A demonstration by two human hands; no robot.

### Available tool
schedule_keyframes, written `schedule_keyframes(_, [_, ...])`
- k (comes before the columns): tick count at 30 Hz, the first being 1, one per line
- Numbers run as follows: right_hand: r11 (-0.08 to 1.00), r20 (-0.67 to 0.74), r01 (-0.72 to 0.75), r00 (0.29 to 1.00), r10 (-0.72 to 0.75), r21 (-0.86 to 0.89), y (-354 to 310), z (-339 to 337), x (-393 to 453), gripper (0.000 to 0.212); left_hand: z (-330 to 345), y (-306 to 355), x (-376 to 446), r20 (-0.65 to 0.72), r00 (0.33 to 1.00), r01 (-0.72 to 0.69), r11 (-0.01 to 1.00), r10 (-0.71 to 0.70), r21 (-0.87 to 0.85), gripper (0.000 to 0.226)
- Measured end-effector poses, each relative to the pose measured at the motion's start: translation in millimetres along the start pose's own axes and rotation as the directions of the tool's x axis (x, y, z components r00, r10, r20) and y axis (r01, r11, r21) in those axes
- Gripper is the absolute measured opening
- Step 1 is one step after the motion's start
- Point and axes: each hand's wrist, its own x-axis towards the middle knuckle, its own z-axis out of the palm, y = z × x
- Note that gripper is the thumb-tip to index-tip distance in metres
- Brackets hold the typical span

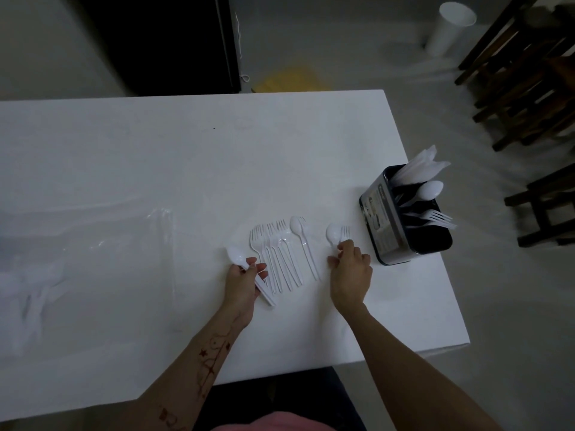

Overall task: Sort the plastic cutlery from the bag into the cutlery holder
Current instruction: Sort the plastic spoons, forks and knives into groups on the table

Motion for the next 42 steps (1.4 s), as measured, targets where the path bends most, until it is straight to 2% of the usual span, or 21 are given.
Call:
schedule_keyframes(6, [0.999,-0.018,-0.034,0.999,0.034,0.039,-1,-5,7,0.018,13,-1,0,0.065,0.998,0.009,1.000,-0.010,0.023,0.017])
schedule_keyframes(9, [0.913,0.126,-0.103,0.990,0.057,0.394,-7,-19,4,0.016,25,-1,-1,0.140,0.990,0.033,0.999,-0.032,0.002,0.015])
schedule_keyframes(11, [0.799,0.272,-0.132,0.961,-0.041,0.586,-15,-28,0,0.014,34,0,-1,0.187,0.981,0.057,0.998,-0.049,-0.034,0.016])
schedule_keyframes(13, [0.724,0.376,-0.148,0.912,-0.163,0.674,-23,-32,-6,0.012,42,2,0,0.224,0.973,0.064,0.997,-0.054,-0.040,0.025])
schedule_keyframes(15, [0.691,0.423,-0.163,0.878,-0.224,0.705,-28,-30,-10,0.011,47,1,4,0.224,0.973,0.068,0.997,-0.061,-0.021,0.033])
schedule_keyframes(18, [0.738,0.386,-0.146,0.907,-0.165,0.659,-28,-23,-10,0.009,50,1,8,0.126,0.991,0.038,0.998,-0.044,0.048,0.028])
schedule_keyframes(21, [0.910,0.233,-0.068,0.972,-0.032,0.410,-21,-12,-3,0.013,48,2,9,0.068,0.997,0.018,0.997,-0.023,0.074,0.020])
schedule_keyframes(23, [0.954,0.229,-0.044,0.973,-0.027,0.297,-16,-6,0,0.017,44,2,7,0.087,0.996,0.026,0.999,-0.030,0.044,0.019])
schedule_keyframes(26, [0.966,0.239,-0.026,0.970,-0.038,0.256,-12,-2,4,0.013,38,2,4,0.117,0.993,0.015,1.000,-0.018,0.023,0.019])
schedule_keyframes(29, [0.959,0.205,-0.073,0.979,0.016,0.274,-7,-2,9,0.007,34,-1,4,0.104,0.995,0.008,1.000,-0.007,-0.010,0.021])
schedule_keyframes(33, [0.959,0.149,-0.070,0.988,0.029,0.275,-3,-4,11,0.008,29,-2,5,0.068,0.996,0.065,0.995,-0.060,-0.080,0.014])
schedule_keyframes(38, [0.991,0.137,0.068,0.987,-0.084,0.117,-6,-3,4,0.025,25,-8,6,0.001,0.999,0.034,0.998,-0.034,-0.053,0.017])
schedule_keyframes(42, [0.997,0.137,0.066,0.988,-0.071,0.042,-10,-4,5,0.014,22,-12,6,-0.026,1.000,0.008,0.999,-0.009,-0.044,0.018])
